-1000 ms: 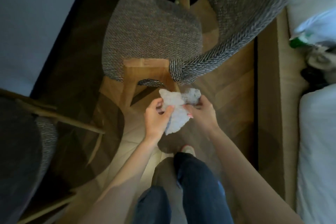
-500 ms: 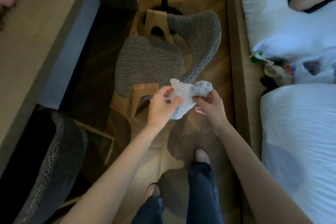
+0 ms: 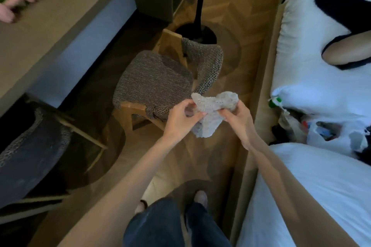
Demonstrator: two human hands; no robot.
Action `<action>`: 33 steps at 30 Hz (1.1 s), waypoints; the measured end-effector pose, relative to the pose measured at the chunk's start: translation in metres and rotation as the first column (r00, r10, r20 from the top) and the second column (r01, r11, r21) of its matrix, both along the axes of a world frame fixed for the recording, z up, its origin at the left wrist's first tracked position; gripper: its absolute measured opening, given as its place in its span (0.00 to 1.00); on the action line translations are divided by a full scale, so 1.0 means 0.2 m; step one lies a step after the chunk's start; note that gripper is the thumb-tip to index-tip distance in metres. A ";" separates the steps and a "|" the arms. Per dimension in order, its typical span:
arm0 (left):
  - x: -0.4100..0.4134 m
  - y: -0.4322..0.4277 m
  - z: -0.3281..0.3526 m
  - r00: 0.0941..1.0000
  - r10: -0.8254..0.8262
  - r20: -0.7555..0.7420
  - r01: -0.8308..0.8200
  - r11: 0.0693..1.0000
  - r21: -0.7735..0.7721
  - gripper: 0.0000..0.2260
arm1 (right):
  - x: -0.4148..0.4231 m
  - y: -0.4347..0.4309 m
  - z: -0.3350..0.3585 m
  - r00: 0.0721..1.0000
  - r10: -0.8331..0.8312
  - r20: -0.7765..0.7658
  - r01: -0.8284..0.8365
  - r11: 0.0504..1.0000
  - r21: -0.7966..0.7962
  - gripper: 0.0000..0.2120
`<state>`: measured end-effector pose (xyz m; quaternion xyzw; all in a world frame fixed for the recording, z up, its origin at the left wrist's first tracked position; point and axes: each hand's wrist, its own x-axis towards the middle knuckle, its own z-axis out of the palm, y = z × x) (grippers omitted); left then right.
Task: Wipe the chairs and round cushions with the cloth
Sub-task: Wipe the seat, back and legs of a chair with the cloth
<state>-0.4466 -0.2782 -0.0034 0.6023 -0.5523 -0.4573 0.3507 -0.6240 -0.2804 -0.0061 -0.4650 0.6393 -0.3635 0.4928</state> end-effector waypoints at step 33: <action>-0.47 -0.77 -0.75 0.811 0.289 0.508 -0.274 0.956 -0.107 0.30 | -0.44 -1.54 -0.54 0.377 0.836 -0.399 -0.884 0.453 0.113 0.33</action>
